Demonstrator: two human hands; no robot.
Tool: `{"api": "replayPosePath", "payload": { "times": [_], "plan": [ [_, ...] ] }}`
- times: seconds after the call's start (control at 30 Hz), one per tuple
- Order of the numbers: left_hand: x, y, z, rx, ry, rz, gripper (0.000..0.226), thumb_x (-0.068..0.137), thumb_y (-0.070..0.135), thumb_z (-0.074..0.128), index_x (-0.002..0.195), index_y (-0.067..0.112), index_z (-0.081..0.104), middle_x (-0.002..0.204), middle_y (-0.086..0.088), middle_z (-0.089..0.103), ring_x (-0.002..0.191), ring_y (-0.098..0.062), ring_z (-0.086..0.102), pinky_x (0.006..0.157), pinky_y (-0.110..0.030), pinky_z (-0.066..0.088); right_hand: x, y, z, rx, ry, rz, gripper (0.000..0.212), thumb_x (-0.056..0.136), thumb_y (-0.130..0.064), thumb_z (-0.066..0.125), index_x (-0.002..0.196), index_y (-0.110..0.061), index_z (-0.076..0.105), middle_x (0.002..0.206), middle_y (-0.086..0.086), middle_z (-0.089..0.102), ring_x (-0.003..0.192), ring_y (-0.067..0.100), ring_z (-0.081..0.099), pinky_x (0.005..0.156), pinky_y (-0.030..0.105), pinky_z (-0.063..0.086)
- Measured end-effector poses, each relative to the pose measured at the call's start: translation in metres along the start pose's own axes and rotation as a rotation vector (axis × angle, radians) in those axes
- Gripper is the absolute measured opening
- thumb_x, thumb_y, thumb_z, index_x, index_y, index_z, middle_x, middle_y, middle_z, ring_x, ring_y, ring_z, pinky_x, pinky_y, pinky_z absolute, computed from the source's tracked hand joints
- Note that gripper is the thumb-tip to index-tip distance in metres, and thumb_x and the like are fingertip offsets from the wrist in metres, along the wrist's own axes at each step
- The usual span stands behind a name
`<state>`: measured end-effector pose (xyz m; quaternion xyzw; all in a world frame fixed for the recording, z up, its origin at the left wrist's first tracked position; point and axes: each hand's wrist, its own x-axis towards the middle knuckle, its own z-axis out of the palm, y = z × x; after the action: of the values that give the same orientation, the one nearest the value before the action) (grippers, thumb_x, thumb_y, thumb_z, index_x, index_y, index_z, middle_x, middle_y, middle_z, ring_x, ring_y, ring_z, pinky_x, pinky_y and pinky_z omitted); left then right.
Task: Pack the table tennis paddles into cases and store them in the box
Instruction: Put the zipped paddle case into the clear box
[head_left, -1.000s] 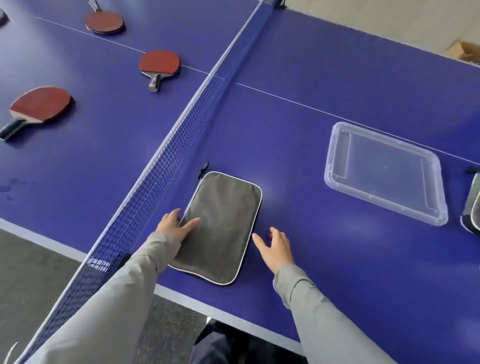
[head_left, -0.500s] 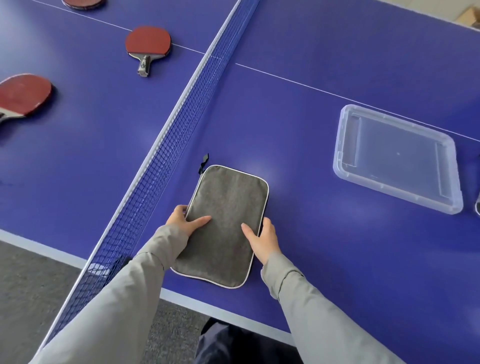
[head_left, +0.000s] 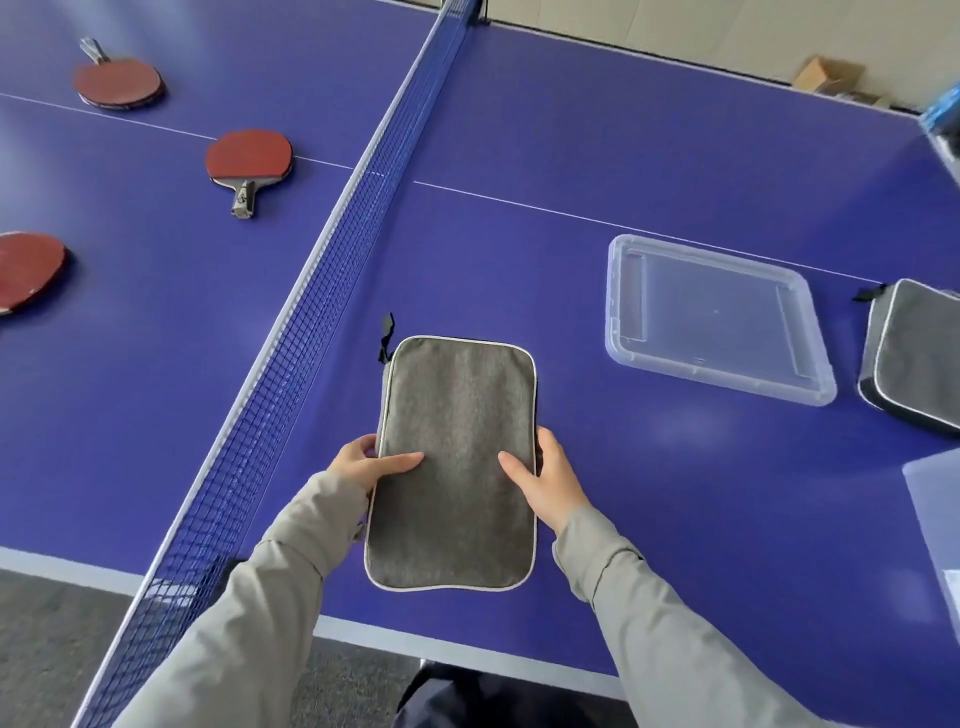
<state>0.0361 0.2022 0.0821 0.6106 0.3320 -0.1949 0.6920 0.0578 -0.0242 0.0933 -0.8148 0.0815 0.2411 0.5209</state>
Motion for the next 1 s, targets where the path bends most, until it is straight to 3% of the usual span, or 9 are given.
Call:
{"api": "replayPosePath", "payload": {
  "times": [0.2, 0.33, 0.43, 0.5, 0.63, 0.7, 0.8, 0.93, 1.0],
  "plan": [
    [-0.018, 0.01, 0.053, -0.239, -0.048, 0.015, 0.058, 0.054, 0.013, 0.083, 0.107, 0.01, 0.061, 0.082, -0.013, 0.073, 0.066, -0.029, 0.07, 0.057, -0.04, 0.056, -0.028, -0.004, -0.061, 0.136, 0.126, -0.036, 0.061, 0.086, -0.039, 0.064, 0.139, -0.027, 0.036, 0.129, -0.008, 0.046, 0.11, 0.006, 0.048, 0.089, 0.022, 0.037],
    [-0.033, 0.012, 0.106, -0.422, -0.067, 0.03, 0.046, 0.071, 0.013, 0.075, 0.113, 0.008, 0.057, 0.111, -0.019, 0.065, 0.089, -0.036, 0.065, 0.076, -0.05, 0.054, -0.068, 0.017, -0.093, 0.525, 0.377, 0.012, 0.058, 0.084, -0.043, 0.066, 0.135, -0.035, 0.039, 0.126, -0.009, 0.054, 0.109, 0.001, 0.054, 0.084, 0.023, 0.042],
    [-0.054, 0.015, 0.155, -0.507, -0.142, 0.03, 0.063, 0.076, 0.013, 0.071, 0.133, 0.006, 0.045, 0.128, -0.017, 0.057, 0.107, -0.036, 0.058, 0.082, -0.046, 0.049, -0.091, 0.035, -0.106, 0.858, 0.381, 0.024, 0.056, 0.086, -0.037, 0.064, 0.136, -0.03, 0.038, 0.123, -0.001, 0.062, 0.11, 0.017, 0.06, 0.088, 0.036, 0.05],
    [-0.069, 0.012, 0.189, -0.565, -0.192, 0.039, 0.062, 0.081, 0.009, 0.065, 0.137, 0.005, 0.04, 0.134, -0.018, 0.053, 0.117, -0.036, 0.054, 0.092, -0.05, 0.046, -0.104, 0.038, -0.116, 1.01, 0.354, 0.003, 0.058, 0.081, -0.04, 0.066, 0.133, -0.03, 0.041, 0.118, -0.003, 0.067, 0.104, 0.019, 0.064, 0.081, 0.037, 0.053],
    [-0.108, -0.002, 0.249, -0.534, -0.219, 0.104, 0.074, 0.065, 0.007, 0.073, 0.133, 0.003, 0.043, 0.111, -0.018, 0.056, 0.093, -0.033, 0.056, 0.083, -0.047, 0.042, -0.129, 0.045, -0.153, 1.117, 0.466, -0.055, 0.051, 0.078, -0.034, 0.072, 0.123, -0.027, 0.05, 0.101, -0.005, 0.074, 0.093, 0.014, 0.071, 0.066, 0.029, 0.058],
    [-0.131, -0.012, 0.28, -0.531, -0.258, 0.138, 0.07, 0.063, 0.003, 0.072, 0.128, 0.003, 0.047, 0.105, -0.015, 0.056, 0.079, -0.028, 0.056, 0.069, -0.037, 0.044, -0.15, 0.061, -0.185, 1.128, 0.522, -0.094, 0.045, 0.082, -0.027, 0.071, 0.121, -0.025, 0.051, 0.096, -0.005, 0.075, 0.09, 0.015, 0.072, 0.062, 0.028, 0.057],
    [-0.157, -0.031, 0.325, -0.507, -0.32, 0.162, 0.064, 0.061, -0.001, 0.074, 0.12, 0.007, 0.052, 0.092, -0.009, 0.062, 0.064, -0.017, 0.063, 0.052, -0.022, 0.047, -0.184, 0.086, -0.234, 1.14, 0.559, -0.148, 0.044, 0.08, -0.024, 0.073, 0.119, -0.025, 0.054, 0.104, -0.002, 0.074, 0.094, 0.018, 0.071, 0.067, 0.033, 0.058],
    [-0.186, -0.059, 0.381, -0.437, -0.475, 0.211, 0.057, 0.064, 0.0, 0.069, 0.118, 0.006, 0.051, 0.077, -0.002, 0.065, 0.05, -0.009, 0.058, 0.058, -0.022, 0.049, -0.227, 0.121, -0.299, 1.15, 0.595, -0.189, 0.047, 0.075, -0.029, 0.075, 0.118, -0.025, 0.057, 0.113, 0.0, 0.07, 0.099, 0.019, 0.069, 0.075, 0.039, 0.058],
    [-0.196, -0.069, 0.398, -0.381, -0.527, 0.248, 0.044, 0.066, 0.003, 0.069, 0.106, 0.015, 0.056, 0.087, -0.003, 0.066, 0.063, -0.013, 0.064, 0.069, -0.029, 0.047, -0.247, 0.139, -0.332, 1.131, 0.601, -0.205, 0.055, 0.069, -0.036, 0.076, 0.119, -0.026, 0.058, 0.116, -0.002, 0.069, 0.104, 0.019, 0.067, 0.079, 0.042, 0.057]
  ]
}}
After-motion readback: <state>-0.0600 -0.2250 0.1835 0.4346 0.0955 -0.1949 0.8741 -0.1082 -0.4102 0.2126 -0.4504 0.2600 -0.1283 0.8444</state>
